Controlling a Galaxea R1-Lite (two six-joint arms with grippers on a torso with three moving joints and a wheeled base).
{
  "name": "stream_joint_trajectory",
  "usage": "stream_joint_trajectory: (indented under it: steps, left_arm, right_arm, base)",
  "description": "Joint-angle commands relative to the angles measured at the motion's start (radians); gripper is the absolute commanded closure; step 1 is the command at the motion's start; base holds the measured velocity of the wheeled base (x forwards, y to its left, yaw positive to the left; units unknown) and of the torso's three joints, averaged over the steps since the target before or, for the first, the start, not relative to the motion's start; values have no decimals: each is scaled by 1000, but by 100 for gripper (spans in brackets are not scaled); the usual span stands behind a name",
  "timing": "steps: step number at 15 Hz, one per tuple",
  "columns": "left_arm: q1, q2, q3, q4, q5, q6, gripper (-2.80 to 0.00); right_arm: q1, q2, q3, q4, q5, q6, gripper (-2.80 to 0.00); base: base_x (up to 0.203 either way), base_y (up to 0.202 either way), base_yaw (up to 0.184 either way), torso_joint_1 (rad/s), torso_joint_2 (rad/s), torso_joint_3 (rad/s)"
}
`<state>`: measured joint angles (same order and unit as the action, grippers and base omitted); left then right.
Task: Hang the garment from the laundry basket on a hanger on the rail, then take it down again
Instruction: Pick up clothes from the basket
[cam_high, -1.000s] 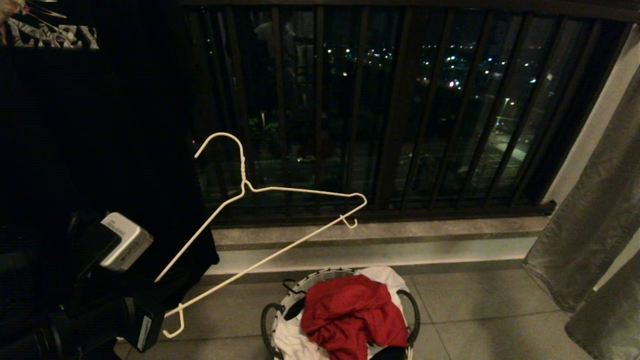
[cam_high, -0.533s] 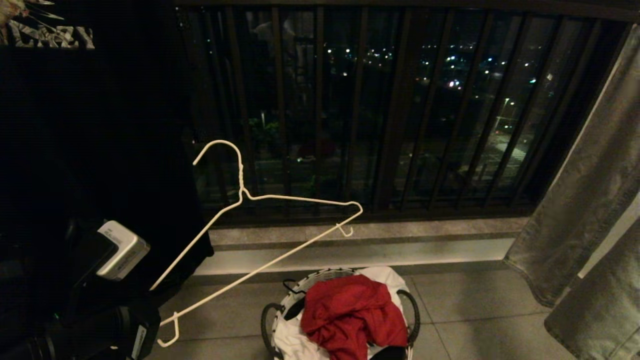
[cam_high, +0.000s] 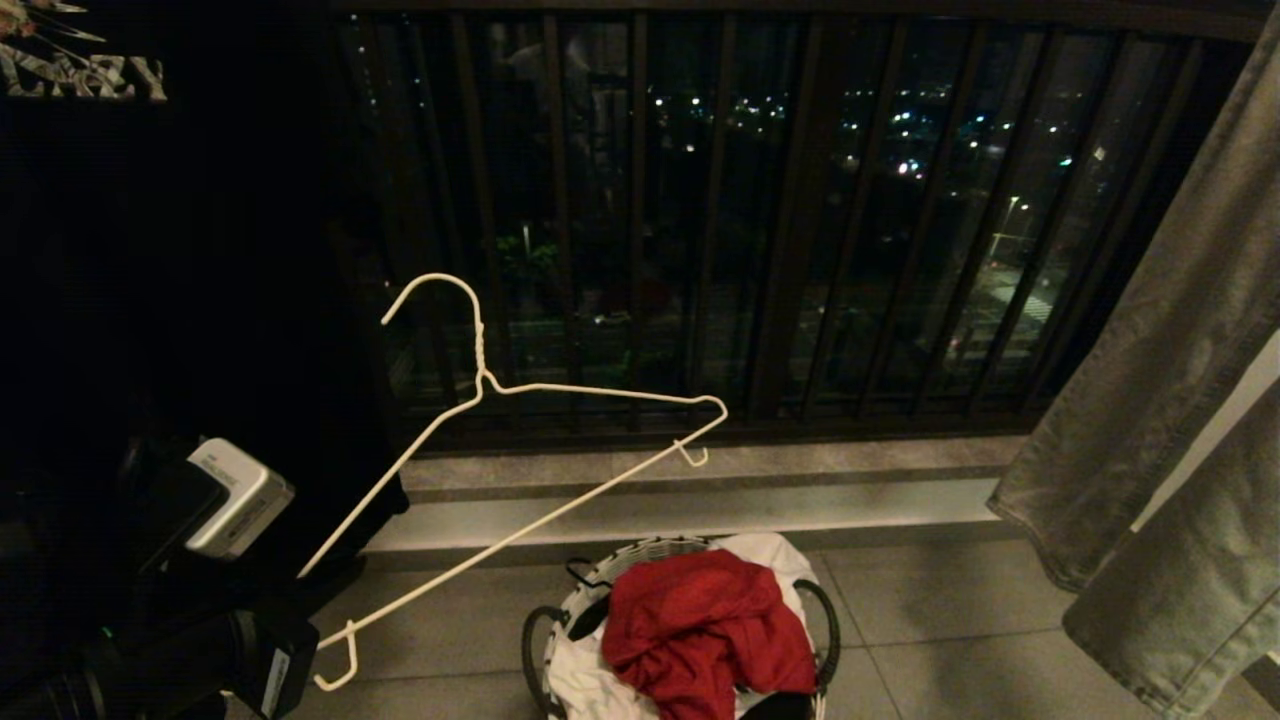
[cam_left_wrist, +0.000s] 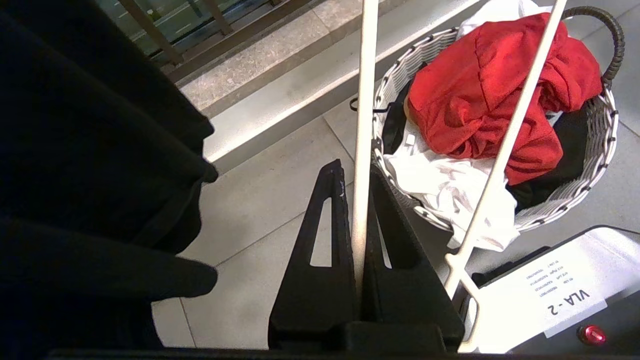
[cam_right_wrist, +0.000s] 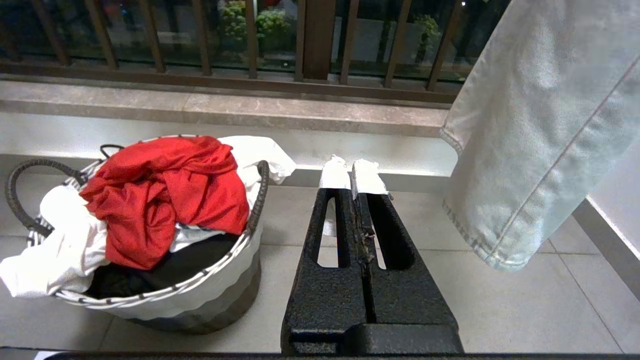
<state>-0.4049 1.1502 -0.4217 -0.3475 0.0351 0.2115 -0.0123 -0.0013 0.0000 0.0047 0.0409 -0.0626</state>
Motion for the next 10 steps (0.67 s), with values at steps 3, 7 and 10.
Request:
stream_joint_trajectory:
  steps: [3,7,10]
  left_arm:
    - [0,3,-2,-2,0,2,0]
    - [0,-1,-19,-2,0,3,0]
    - [0,-12,-46,-2,2,3,0]
  right_arm:
    - [0,0,0,0,1,0,0]
    - [0,0,0,0,2,-2,0]
    - [0,0,0,0,2,-2,0]
  base:
    - [0,0,0,-1,1,-31]
    - [0,0,0,2,3,-170]
    - [0,0,0,4,4,-199]
